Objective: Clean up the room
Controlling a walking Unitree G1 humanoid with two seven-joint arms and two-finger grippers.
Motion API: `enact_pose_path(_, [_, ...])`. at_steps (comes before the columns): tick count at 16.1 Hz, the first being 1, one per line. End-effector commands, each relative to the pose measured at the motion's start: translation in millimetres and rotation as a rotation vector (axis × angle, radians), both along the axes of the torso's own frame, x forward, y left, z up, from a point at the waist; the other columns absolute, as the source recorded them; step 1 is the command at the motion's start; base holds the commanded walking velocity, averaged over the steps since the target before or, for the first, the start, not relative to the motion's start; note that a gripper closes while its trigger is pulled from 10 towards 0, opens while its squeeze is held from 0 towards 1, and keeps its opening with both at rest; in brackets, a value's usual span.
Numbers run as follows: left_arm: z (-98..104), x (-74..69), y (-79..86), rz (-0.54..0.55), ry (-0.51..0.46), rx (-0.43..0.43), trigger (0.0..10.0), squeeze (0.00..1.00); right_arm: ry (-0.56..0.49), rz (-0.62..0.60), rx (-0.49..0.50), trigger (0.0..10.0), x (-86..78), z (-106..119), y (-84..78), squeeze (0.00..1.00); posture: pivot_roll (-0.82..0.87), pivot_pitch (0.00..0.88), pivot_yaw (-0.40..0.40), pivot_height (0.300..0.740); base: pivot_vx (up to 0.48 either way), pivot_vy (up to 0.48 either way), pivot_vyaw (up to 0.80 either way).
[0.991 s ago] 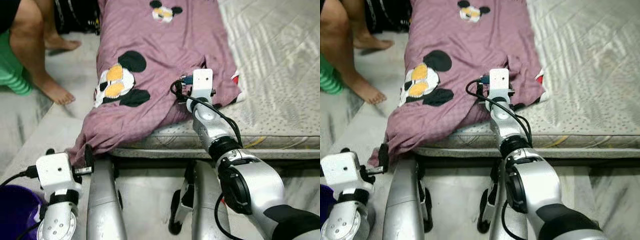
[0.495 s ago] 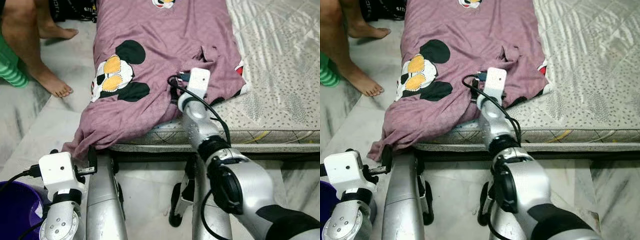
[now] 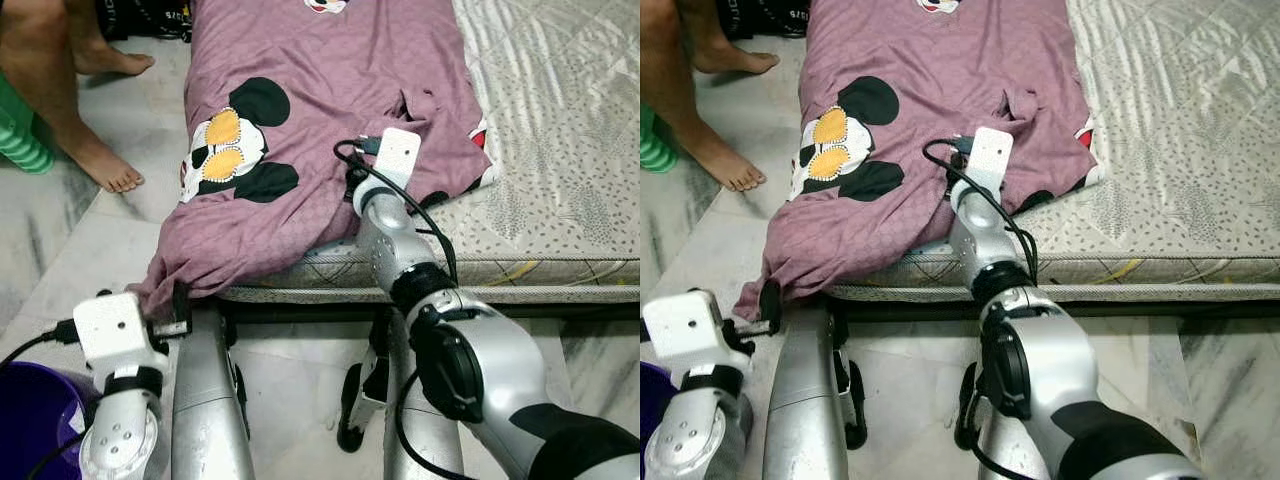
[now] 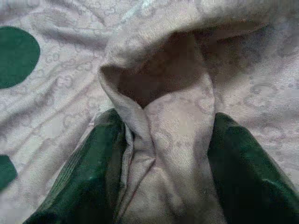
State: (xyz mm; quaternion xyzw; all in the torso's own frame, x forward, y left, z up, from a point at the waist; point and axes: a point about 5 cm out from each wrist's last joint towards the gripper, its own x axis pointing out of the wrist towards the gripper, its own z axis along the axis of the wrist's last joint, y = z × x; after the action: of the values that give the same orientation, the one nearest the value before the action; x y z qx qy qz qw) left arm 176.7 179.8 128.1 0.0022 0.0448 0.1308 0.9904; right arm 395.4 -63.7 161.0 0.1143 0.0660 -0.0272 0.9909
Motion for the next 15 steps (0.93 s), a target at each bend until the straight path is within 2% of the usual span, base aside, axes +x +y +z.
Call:
enact_pose_path(1, [-7.6, -3.5, 4.6, 0.023, 0.047, 0.002, 10.0, 0.00, 0.036, -0.028, 0.010, 0.0, -0.6, -5.2, -3.0, 0.00, 0.21, 0.317, -0.069, 0.554, 0.000, 0.000, 0.00])
enact_pose_path(4, [-8.2, -1.3, 7.4, 0.035, 0.045, 0.001, 10.0, 0.00, 0.039, -0.118, 0.030, 0.0, 3.3, -4.3, -27.6, 0.00, 0.20, 0.309, -0.070, 0.554, 0.000, 0.000, 0.00])
enact_pose_path(6, [-8.8, 2.5, 8.3, 0.041, 0.042, 0.000, 10.0, 0.00, 0.074, -0.179, 0.038, 0.0, 2.6, -12.0, -46.6, 0.00, 0.20, 0.298, -0.070, 0.554, 0.000, 0.000, 0.00])
enact_pose_path(13, [-7.5, 12.7, 11.9, 0.045, 0.018, 0.005, 10.0, 0.00, 0.167, -0.327, -0.008, 0.0, -10.2, -42.0, -103.2, 0.00, 0.19, 0.265, -0.066, 0.554, 0.000, 0.000, 0.00])
enact_pose_path(15, [-7.8, 14.9, 12.4, 0.046, 0.015, 0.004, 10.0, 0.00, 0.172, -0.346, -0.024, 0.0, -13.4, -46.2, -114.2, 0.00, 0.19, 0.256, -0.064, 0.554, 0.000, 0.000, 0.00])
